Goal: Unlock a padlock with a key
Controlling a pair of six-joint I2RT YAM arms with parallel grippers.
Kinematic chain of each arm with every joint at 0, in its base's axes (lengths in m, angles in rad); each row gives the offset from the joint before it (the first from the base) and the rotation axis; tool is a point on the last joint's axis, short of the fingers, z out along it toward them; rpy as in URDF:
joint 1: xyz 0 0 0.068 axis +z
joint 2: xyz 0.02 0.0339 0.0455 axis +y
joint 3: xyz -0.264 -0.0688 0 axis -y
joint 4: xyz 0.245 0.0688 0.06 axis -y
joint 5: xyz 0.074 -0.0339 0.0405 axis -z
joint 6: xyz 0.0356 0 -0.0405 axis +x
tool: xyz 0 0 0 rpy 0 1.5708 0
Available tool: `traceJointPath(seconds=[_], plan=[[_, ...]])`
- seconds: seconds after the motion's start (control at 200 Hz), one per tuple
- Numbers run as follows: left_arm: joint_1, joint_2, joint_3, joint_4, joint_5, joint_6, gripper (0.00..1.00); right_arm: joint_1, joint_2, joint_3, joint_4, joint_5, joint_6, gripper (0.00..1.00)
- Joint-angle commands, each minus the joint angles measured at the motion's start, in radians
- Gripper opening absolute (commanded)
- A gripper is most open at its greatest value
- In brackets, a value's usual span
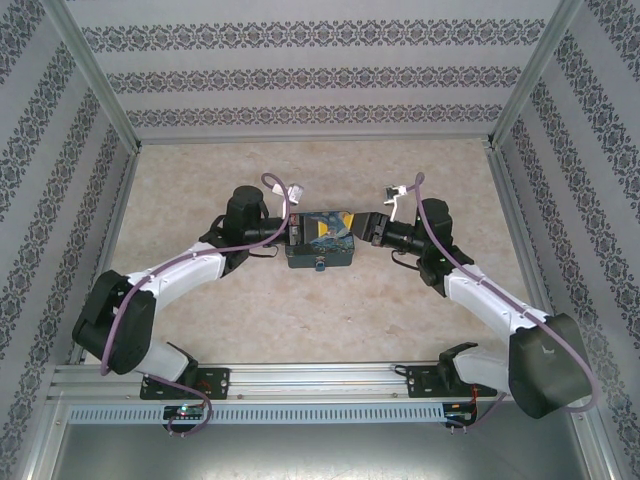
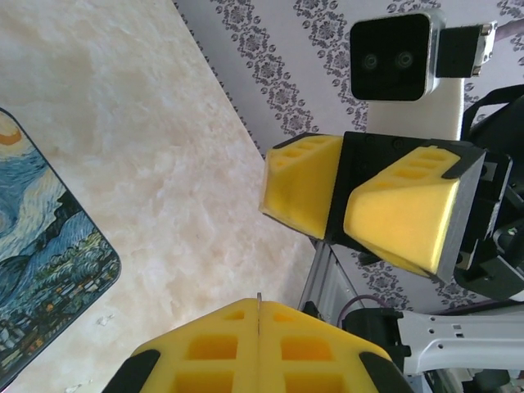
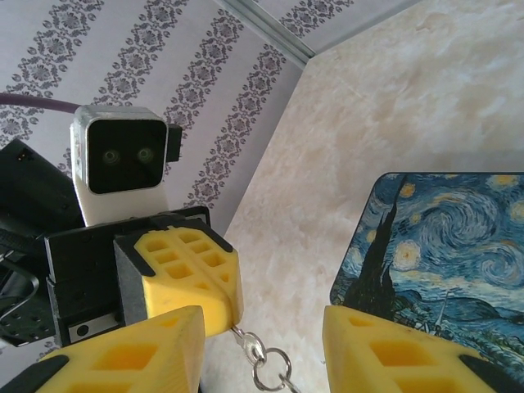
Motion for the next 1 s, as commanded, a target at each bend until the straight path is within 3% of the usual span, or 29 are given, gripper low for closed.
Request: traceJointPath(seconds=[0.0,0.415,0.994], plan=[[0.011,0.009,-0.008,0.102,0.032,-0.045,0.00,0.020,0.022,-0.005,0.060,-0.023,0.000,0.43],[0.011,0.019,-0.007,0.124,0.036,-0.060,0.00,0.055,0.079,-0.017,0.139,-0.021,0.025,0.42],[0.013,0.051,-0.006,0.172,0.043,-0.085,0.00,0.070,0.117,-0.039,0.227,-0.047,0.062,0.32]])
